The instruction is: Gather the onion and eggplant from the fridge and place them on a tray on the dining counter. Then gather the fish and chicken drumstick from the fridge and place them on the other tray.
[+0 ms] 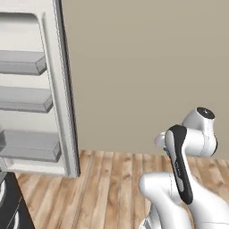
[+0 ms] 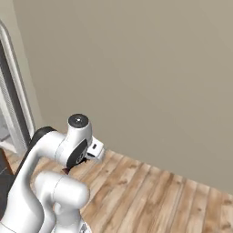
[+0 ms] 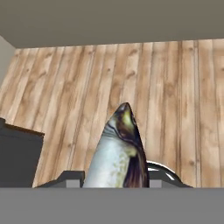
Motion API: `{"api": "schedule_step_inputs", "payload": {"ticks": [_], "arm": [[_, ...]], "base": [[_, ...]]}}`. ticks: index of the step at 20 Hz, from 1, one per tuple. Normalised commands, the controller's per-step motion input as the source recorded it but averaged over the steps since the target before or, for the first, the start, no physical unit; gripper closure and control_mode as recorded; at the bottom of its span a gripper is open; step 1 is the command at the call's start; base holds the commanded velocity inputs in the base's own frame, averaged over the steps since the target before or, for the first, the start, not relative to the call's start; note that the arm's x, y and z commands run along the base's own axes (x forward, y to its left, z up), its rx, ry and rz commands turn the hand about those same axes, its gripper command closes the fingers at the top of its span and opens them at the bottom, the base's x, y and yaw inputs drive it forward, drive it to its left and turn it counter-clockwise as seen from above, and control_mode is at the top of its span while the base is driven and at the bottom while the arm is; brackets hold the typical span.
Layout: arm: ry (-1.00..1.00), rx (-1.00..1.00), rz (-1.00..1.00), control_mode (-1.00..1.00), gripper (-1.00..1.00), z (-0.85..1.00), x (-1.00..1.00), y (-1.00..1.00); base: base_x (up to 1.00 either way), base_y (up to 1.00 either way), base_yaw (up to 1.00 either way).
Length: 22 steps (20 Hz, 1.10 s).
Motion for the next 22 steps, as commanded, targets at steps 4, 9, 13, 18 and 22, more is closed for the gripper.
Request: {"api": "schedule_step_inputs", "payload": {"ticks": [4, 9, 13, 18, 22], "arm": [[0.00, 0.00, 0.00, 1.00, 1.00, 0.00, 0.00, 0.00], [0.00, 0.00, 0.00, 1.00, 1.00, 0.00, 0.00, 0.00], [0.00, 0.00, 0.00, 1.00, 1.00, 0.00, 0.00, 0.00], [0.00, 0.00, 0.00, 1.00, 1.00, 0.00, 0.00, 0.00], [0.00, 0.00, 0.00, 1.00, 1.00, 0.00, 0.00, 0.00]], "base": [[0.09, 0.00, -0.52], [0.15, 0.00, -0.48], [0.15, 0.00, -0.46], [0.12, 0.00, -0.46], [0.26, 0.04, -0.43]]}}
